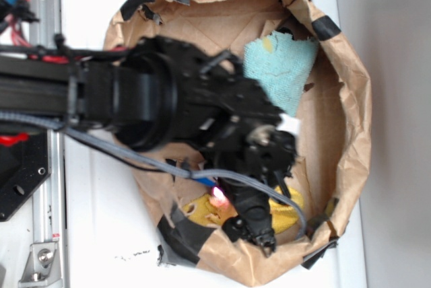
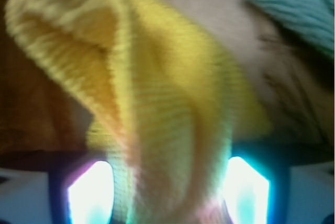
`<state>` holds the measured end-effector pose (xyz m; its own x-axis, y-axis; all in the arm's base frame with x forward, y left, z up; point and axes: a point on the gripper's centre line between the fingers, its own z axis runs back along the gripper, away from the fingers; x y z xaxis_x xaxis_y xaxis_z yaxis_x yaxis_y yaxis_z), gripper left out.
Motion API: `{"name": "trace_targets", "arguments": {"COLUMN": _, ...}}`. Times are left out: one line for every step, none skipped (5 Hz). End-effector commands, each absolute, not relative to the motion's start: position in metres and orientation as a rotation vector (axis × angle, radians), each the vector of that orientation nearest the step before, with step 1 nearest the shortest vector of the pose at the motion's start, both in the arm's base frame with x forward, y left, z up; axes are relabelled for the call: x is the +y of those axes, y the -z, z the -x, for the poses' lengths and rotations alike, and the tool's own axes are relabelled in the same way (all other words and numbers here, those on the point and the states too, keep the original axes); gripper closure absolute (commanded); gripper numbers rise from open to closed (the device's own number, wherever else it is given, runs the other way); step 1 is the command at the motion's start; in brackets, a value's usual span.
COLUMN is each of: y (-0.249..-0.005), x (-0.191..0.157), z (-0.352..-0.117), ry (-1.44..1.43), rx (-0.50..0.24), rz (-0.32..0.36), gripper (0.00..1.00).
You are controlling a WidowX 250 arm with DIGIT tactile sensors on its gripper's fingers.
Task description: Grab the yellow cloth.
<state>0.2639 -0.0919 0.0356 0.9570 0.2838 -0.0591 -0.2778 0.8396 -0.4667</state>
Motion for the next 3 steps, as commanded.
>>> {"name": "trace_targets", "arguments": {"y": -0.05, "x": -0.078, "z": -0.268, "ry": -0.079, "rx": -0.266, "rz": 0.4, "gripper": 1.0}}
{"name": "trace_targets", "arguments": {"y": -0.078, "x": -0.055, "z": -0.26, "ry": -0.027, "rx": -0.409, "rz": 0.35, "gripper": 1.0}}
{"name": "trace_targets", "arguments": {"y": -0.126, "x": -0.031, "z": -0.248, "ry": 0.147, "rx": -0.538, "rz": 0.271, "gripper": 1.0}}
